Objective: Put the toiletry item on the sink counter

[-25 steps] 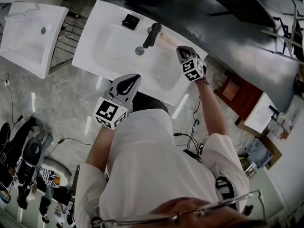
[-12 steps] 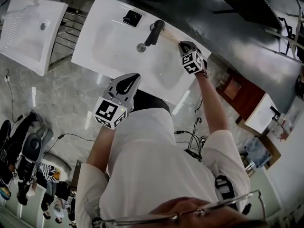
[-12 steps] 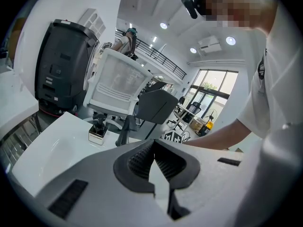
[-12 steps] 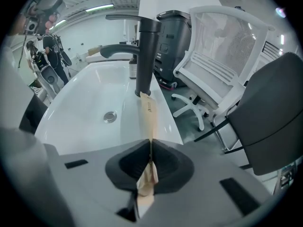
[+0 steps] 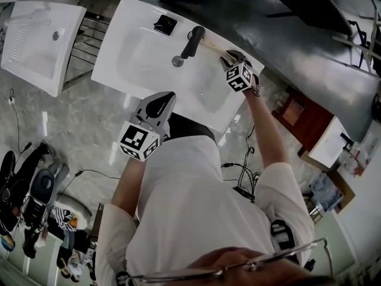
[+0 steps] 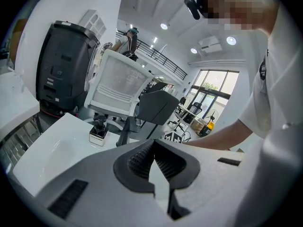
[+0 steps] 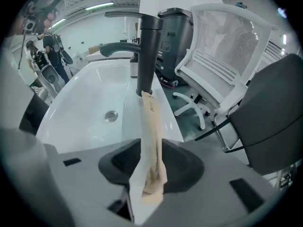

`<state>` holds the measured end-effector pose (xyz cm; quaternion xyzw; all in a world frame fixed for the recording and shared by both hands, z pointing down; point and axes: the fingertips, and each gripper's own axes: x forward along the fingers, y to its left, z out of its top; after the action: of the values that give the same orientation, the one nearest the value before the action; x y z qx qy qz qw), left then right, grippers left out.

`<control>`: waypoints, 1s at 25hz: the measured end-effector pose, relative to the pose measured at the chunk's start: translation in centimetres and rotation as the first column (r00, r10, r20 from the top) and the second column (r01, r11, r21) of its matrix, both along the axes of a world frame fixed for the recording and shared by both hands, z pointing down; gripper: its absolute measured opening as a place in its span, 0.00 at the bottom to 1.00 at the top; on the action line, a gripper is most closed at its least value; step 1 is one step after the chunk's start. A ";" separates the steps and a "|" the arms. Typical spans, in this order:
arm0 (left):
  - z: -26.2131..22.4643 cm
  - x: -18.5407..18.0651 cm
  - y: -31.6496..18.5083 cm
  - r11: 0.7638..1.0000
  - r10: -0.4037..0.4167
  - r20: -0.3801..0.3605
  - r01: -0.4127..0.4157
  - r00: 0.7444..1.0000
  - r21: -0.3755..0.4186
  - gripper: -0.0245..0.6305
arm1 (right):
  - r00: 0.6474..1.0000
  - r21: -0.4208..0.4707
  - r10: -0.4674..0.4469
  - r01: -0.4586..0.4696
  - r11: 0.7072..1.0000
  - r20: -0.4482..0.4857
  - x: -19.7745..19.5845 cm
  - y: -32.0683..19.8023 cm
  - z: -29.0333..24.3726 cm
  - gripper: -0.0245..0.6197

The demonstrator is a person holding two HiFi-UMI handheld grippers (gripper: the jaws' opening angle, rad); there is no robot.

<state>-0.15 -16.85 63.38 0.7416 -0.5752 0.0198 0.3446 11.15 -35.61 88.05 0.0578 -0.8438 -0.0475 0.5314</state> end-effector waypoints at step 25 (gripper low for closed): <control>-4.7 -1.8 0.5 0.988 0.116 0.032 -0.118 0.993 0.098 0.04 | 0.991 -0.023 0.129 -0.129 0.991 0.014 1.4 4.0 -12.6 0.23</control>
<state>-1.90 -16.36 58.70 0.7900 -0.5355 0.0211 0.2980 12.58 -31.56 75.47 0.1067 -0.8429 -0.0030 0.5274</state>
